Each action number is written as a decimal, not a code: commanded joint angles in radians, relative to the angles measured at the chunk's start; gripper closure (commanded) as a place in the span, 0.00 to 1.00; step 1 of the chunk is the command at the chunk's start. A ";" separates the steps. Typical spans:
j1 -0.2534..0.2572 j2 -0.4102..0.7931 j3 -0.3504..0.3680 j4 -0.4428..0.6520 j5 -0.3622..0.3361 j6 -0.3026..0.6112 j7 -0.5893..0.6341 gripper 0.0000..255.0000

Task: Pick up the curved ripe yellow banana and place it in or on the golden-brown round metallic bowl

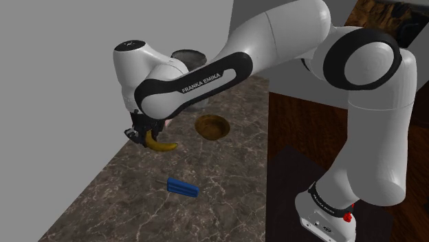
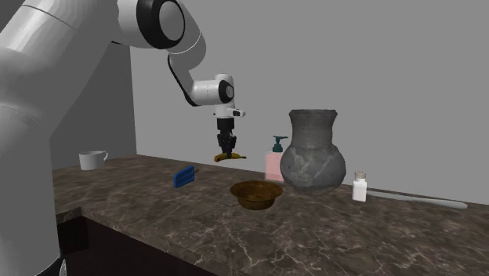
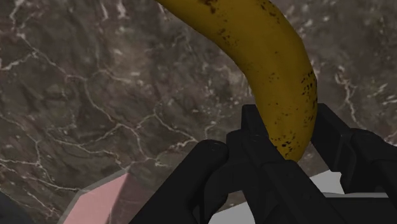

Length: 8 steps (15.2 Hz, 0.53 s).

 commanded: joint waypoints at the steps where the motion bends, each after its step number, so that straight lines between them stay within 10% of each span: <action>1: -0.001 -0.012 0.004 0.012 0.006 -0.024 -0.004 1.00; 8: -0.047 -0.097 0.011 -0.045 0.042 -0.044 -0.050 1.00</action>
